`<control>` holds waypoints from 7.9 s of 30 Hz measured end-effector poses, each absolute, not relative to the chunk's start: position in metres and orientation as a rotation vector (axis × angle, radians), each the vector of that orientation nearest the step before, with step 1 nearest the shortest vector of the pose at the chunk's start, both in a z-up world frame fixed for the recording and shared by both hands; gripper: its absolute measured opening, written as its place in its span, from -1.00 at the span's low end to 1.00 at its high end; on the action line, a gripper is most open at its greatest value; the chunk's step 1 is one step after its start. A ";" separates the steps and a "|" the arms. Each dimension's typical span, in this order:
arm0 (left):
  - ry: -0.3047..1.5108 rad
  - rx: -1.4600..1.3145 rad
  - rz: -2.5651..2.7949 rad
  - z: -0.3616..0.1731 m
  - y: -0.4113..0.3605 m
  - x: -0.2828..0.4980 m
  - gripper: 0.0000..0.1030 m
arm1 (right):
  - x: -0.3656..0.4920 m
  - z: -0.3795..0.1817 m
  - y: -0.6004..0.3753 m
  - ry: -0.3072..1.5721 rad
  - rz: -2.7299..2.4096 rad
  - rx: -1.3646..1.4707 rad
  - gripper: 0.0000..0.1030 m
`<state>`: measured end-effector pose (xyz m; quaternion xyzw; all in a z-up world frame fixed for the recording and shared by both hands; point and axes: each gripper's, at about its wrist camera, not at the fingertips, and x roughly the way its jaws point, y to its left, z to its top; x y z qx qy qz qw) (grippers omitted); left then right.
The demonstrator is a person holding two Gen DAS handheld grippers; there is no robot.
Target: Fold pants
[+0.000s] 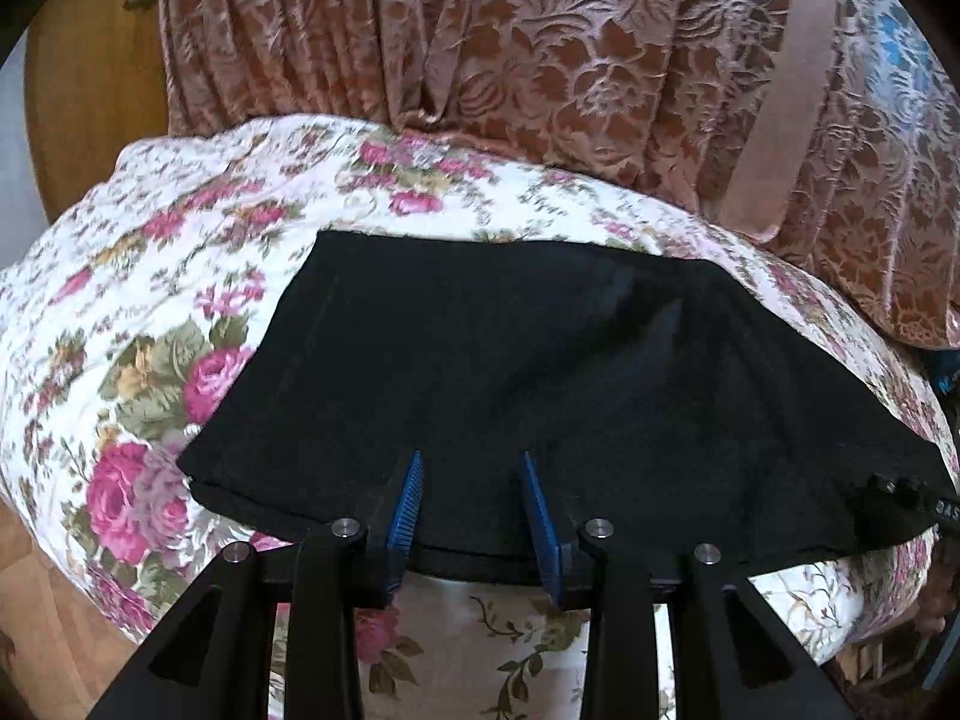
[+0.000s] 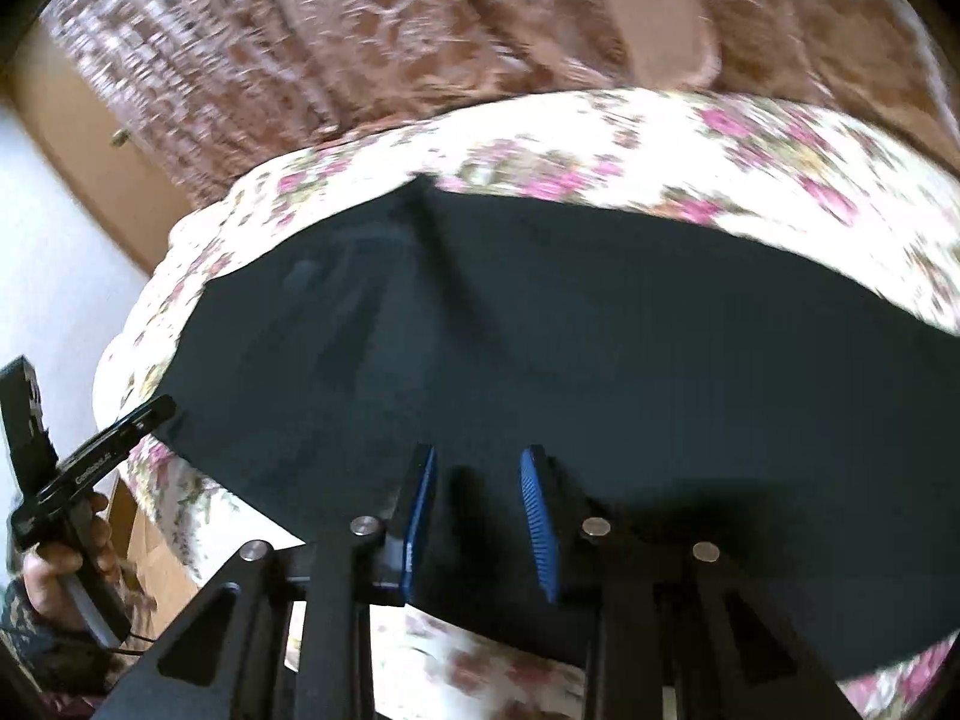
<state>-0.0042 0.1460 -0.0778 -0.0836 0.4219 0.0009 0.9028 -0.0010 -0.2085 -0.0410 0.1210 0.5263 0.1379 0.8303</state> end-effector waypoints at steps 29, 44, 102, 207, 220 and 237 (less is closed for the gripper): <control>0.832 0.032 -0.168 -0.068 0.026 0.007 -0.29 | -0.033 -0.064 -0.254 1.066 0.216 0.331 -0.63; 0.892 0.058 -0.201 -0.091 0.005 0.008 -0.28 | -0.033 -0.066 -0.259 1.054 0.234 0.368 -0.63; 0.985 -0.114 -0.253 -0.095 0.027 0.015 -0.18 | -0.098 0.023 -0.532 0.569 -0.145 0.968 -0.68; 1.041 -0.262 -0.651 -0.080 -0.055 0.030 -0.63 | -0.079 0.024 -0.368 0.963 -0.119 0.376 0.09; 0.972 -0.092 -0.580 -0.073 -0.069 0.020 -0.61 | 0.059 -0.004 -0.290 1.036 0.035 0.289 0.09; 0.953 -0.078 -0.557 -0.077 -0.069 0.021 -0.61 | 0.074 -0.031 -0.269 1.092 0.021 0.122 0.15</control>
